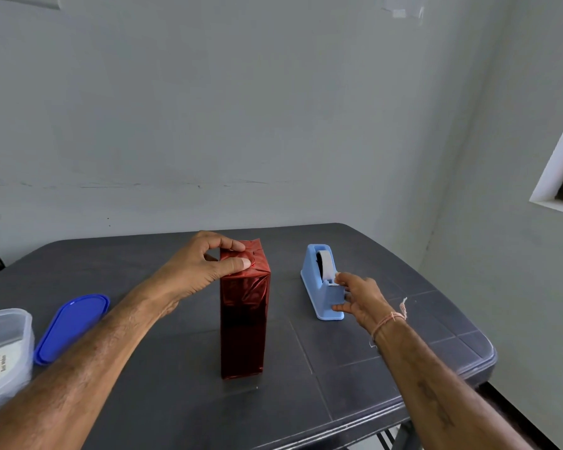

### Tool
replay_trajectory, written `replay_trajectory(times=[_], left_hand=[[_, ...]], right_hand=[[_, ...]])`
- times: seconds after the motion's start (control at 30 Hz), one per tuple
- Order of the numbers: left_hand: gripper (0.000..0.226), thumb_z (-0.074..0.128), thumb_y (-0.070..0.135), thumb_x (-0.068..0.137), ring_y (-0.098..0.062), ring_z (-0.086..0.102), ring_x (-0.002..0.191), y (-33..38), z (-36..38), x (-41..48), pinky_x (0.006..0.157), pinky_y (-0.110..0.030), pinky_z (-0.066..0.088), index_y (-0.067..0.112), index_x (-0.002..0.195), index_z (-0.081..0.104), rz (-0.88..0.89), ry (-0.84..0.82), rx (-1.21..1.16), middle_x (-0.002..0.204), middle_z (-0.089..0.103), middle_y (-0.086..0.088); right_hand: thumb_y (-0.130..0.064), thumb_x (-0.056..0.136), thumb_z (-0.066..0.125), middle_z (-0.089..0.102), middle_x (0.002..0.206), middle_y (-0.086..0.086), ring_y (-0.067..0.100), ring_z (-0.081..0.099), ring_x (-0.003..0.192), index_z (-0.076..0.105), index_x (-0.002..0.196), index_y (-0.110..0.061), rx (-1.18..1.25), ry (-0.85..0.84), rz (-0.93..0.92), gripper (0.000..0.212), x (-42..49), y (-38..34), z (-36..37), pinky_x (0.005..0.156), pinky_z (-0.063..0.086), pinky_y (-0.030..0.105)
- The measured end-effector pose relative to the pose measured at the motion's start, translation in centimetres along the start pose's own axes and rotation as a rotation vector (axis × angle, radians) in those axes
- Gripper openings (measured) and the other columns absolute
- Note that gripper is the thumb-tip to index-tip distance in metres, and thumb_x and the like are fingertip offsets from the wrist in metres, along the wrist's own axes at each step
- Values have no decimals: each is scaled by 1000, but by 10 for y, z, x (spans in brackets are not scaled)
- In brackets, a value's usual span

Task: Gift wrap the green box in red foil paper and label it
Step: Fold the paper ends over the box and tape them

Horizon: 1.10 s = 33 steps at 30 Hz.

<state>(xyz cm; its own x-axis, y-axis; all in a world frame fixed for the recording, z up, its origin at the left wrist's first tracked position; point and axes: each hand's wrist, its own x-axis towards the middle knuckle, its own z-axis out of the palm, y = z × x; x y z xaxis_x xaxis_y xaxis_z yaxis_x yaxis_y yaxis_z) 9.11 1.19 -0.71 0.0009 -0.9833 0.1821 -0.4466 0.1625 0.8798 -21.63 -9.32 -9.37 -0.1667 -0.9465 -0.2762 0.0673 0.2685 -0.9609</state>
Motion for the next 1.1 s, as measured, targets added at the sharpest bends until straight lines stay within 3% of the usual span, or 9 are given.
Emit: replay_trajectory(times=[0.3,0.43,0.57,0.67,0.73,0.8,0.9,1.0,1.1], left_hand=[[52,78,55,59,-12,52,112,1,0,0,94,-32,40,36,107,74,-3,-2,0,129,49,17],[41,81,48,69,-13,52,111,0,1,1,93,-31,41,36,107,74,-6,4,7,129,48,17],[42,80,49,68,-13,51,112,1,1,0,94,-31,41,36,107,74,-9,4,2,127,48,18],[33,81,41,77,-12,51,112,-1,1,1,88,-28,40,35,108,73,-1,6,4,127,48,18],[35,81,42,75,-13,51,112,0,1,1,90,-30,40,35,108,73,-7,8,8,126,48,18],[39,81,46,71,-14,51,112,0,1,0,92,-31,40,36,108,73,-10,9,5,126,48,18],[36,81,44,73,-14,52,112,0,0,0,93,-31,42,36,107,74,-8,13,-2,126,49,18],[32,82,42,76,-13,52,111,-2,0,0,95,-31,42,36,106,74,-6,20,-1,127,49,17],[30,82,40,78,-12,52,110,-1,1,0,89,-27,41,36,107,74,-4,23,0,127,49,18]], right_hand=[[-13,95,70,59,105,13,32,63,108,57,111,6,60,59,-42,27,-2,20,1,86,60,48],[-18,95,71,61,116,17,33,65,111,60,106,3,63,75,-54,26,1,29,0,78,63,43],[-21,95,71,65,101,15,29,65,98,64,82,-6,51,102,-107,21,3,39,2,88,60,52],[-20,95,71,67,91,13,24,62,87,68,79,-8,60,135,-131,20,1,48,3,93,58,54],[-23,93,74,70,93,14,22,61,85,70,80,-10,56,165,-138,19,-1,52,2,90,60,51],[-27,91,76,71,96,12,21,60,83,72,85,-9,60,185,-132,20,-2,54,1,74,59,40],[-30,90,78,68,91,8,16,51,68,74,97,-4,116,191,-107,27,-4,59,3,58,45,28],[-28,91,76,65,84,7,15,53,64,72,96,-5,207,177,-60,23,-9,60,6,57,48,27],[-18,93,74,72,85,10,16,66,71,70,97,-5,373,116,-12,14,-17,57,9,67,60,29]])
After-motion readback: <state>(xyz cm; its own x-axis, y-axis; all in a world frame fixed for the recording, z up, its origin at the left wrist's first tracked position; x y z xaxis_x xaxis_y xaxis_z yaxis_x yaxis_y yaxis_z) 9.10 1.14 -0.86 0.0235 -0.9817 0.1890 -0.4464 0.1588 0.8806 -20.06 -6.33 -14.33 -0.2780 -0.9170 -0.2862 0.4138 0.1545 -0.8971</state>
